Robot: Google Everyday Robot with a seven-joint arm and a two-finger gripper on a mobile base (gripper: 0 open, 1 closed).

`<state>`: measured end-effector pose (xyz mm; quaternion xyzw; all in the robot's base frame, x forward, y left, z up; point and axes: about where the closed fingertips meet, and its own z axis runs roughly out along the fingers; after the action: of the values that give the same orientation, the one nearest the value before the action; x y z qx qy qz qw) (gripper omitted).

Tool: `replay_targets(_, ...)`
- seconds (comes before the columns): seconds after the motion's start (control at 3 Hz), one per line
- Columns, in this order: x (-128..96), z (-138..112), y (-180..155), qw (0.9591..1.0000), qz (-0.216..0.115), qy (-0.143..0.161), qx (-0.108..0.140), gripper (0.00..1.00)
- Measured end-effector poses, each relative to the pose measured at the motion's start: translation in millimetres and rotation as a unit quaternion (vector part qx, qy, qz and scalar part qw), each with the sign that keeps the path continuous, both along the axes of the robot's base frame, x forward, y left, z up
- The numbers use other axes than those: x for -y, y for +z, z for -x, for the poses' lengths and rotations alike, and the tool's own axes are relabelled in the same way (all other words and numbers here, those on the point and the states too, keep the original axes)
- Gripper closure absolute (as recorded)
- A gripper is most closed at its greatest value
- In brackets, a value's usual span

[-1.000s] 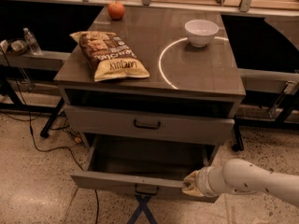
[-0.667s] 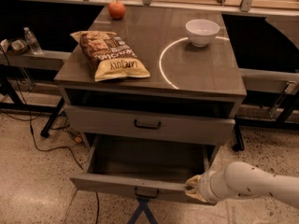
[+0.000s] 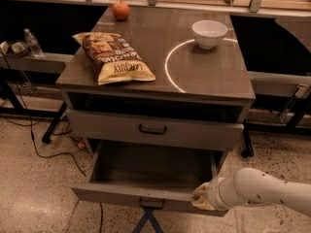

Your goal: Open middle drawer

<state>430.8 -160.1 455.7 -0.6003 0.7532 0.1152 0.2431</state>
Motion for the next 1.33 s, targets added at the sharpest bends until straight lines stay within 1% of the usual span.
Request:
replay_targets(0.33,-0.5,-8.5,18.0,0.9999,-0.005,0.001,0.009,0.29)
replay_targets(0.67,0.6,-19.9,37.5,0.9997,-0.012,0.003,0.022,0.05)
replay_targets(1.0,-13.1,-43.0,40.3,0.9988,-0.033,0.009,0.035,0.04)
replay_targets(1.33,-25.6,-58.9,37.0,0.9977,-0.051,0.013,0.042,0.26)
